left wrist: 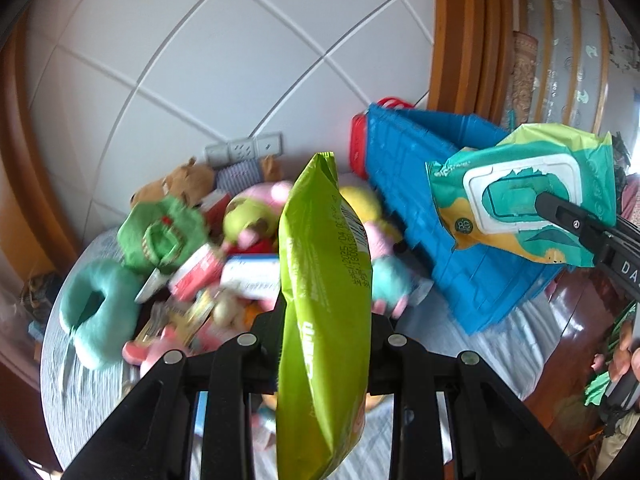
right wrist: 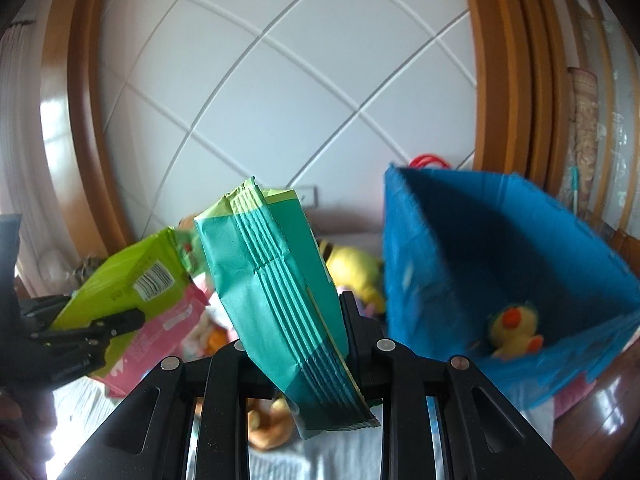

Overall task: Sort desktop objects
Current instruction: 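Carry both packets over the blue crate and open both grippers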

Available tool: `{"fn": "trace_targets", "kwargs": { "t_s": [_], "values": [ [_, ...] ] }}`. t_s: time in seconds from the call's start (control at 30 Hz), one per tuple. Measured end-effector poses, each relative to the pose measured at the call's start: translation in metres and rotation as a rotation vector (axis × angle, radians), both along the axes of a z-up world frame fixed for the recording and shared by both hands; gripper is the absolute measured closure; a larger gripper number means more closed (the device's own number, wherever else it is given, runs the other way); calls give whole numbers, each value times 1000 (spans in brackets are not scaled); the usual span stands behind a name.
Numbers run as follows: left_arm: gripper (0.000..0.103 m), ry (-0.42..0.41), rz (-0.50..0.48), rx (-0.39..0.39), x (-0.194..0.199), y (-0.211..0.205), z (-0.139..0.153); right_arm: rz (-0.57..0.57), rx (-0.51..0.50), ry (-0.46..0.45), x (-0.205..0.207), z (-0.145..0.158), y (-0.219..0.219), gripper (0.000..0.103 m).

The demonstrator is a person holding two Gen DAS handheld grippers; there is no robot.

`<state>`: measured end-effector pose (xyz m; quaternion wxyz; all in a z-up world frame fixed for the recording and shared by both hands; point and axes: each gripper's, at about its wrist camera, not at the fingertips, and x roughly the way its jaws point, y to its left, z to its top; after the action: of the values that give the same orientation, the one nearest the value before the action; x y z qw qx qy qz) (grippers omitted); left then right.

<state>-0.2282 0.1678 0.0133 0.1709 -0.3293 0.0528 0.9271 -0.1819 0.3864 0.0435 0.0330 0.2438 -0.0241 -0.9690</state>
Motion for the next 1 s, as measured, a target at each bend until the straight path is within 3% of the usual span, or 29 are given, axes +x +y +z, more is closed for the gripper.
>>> {"fn": "trace_targets", "kwargs": {
  "t_s": [0.3,0.43,0.67,0.77,1.0],
  "values": [
    [76,107,-67,49,-48,133,62,-86,42,85,-33,47,128,79],
    [76,63,-139,71,-79,206,79,-146,95,31,-60,55,185,79],
    [76,-148,-256,-12,-121,323,48,-195,159,-174,-101,19,258,79],
    [76,-216,-276,-29,-128,352,29,-211,162,-229,-106,-3,276,79],
    [75,-270,-264,-94,-130,375,-2,-242,151,-302,-111,-36,307,79]
  ]
}}
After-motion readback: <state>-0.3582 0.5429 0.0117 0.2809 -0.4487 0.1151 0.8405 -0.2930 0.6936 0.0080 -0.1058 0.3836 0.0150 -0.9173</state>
